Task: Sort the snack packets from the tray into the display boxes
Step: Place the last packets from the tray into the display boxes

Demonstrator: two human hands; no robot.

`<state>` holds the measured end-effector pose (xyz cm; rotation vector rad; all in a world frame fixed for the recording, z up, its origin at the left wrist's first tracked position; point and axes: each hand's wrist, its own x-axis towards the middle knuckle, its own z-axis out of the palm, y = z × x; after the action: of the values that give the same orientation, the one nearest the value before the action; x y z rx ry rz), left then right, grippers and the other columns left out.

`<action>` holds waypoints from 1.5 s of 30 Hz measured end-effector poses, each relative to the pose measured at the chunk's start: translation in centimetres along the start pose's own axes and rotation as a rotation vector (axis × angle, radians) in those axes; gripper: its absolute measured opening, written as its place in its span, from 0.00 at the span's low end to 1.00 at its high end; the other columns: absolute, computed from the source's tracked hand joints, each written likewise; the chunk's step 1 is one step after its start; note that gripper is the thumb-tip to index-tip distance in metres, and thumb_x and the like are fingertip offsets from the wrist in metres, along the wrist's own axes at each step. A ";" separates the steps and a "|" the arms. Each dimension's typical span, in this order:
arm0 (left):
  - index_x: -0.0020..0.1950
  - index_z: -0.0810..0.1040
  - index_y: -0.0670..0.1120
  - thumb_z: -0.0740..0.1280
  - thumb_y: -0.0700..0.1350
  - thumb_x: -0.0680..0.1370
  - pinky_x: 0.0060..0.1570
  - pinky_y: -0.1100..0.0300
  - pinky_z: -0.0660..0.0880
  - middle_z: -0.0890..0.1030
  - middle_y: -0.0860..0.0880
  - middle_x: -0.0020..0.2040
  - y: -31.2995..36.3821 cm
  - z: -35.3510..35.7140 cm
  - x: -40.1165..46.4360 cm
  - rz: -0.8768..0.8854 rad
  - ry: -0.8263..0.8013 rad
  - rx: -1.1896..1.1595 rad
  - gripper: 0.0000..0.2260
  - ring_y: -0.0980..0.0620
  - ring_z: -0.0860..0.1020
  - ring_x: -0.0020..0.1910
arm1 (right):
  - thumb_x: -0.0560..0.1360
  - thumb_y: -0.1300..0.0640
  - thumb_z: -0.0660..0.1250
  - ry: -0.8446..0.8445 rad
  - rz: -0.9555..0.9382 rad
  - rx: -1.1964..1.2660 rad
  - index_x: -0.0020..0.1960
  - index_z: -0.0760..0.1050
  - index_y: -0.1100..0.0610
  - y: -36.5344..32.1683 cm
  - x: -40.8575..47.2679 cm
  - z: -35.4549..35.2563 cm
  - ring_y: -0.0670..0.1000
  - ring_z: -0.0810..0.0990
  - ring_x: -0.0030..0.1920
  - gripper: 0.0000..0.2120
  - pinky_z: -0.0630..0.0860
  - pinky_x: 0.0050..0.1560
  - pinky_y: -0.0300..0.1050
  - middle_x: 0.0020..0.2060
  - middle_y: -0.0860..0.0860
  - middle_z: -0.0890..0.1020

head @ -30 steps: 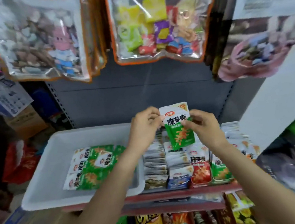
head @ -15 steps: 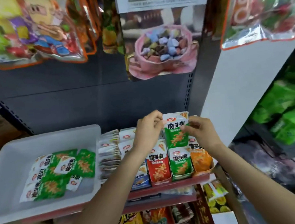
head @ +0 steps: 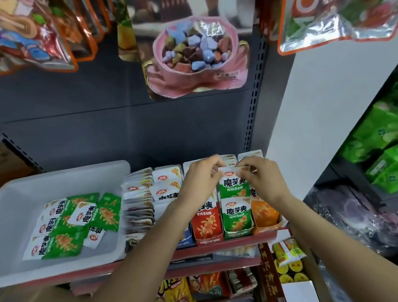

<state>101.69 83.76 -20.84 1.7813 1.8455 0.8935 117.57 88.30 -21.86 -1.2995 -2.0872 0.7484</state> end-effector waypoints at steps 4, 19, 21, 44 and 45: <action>0.48 0.79 0.45 0.66 0.40 0.77 0.45 0.54 0.76 0.77 0.52 0.42 0.0 0.1 0.1 0.065 -0.025 0.094 0.03 0.54 0.77 0.40 | 0.74 0.61 0.68 0.000 -0.029 -0.050 0.46 0.81 0.58 0.2 -0.5 -0.1 0.49 0.77 0.42 0.03 0.73 0.46 0.42 0.43 0.51 0.81; 0.56 0.79 0.47 0.63 0.44 0.79 0.48 0.55 0.75 0.80 0.47 0.52 -2.0 1.9 -1.3 0.039 -0.211 0.367 0.08 0.48 0.78 0.51 | 0.75 0.56 0.69 -0.099 -0.052 -0.151 0.48 0.82 0.55 2.2 -2.9 2.0 0.49 0.77 0.47 0.05 0.73 0.47 0.41 0.45 0.50 0.81; 0.56 0.76 0.47 0.63 0.44 0.79 0.45 0.56 0.75 0.81 0.48 0.51 -2.1 1.8 -1.5 0.033 -0.189 0.332 0.07 0.49 0.78 0.48 | 0.75 0.58 0.68 -0.106 -0.032 -0.172 0.47 0.82 0.56 2.0 -2.7 2.1 0.51 0.77 0.47 0.05 0.73 0.47 0.43 0.45 0.52 0.81; 0.48 0.78 0.43 0.62 0.38 0.79 0.32 0.66 0.67 0.80 0.47 0.41 -18.5 -16.1 -12.5 -0.519 0.365 0.090 0.05 0.48 0.77 0.38 | 0.75 0.63 0.63 -0.373 -0.312 0.035 0.55 0.79 0.61 -19.3 0.1 20.3 0.57 0.78 0.50 0.11 0.73 0.54 0.45 0.51 0.58 0.79; 0.48 0.77 0.43 0.61 0.39 0.80 0.35 0.62 0.70 0.81 0.44 0.44 -19.9 -16.8 -12.9 -0.567 0.323 0.102 0.06 0.46 0.78 0.42 | 0.75 0.63 0.63 -0.405 -0.290 0.018 0.56 0.78 0.61 -20.0 0.2 22.1 0.57 0.78 0.52 0.11 0.73 0.54 0.47 0.52 0.58 0.79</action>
<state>76.94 68.94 -24.65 1.0938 2.4577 0.8999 89.83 77.50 -22.82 -0.8554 -2.5086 0.9549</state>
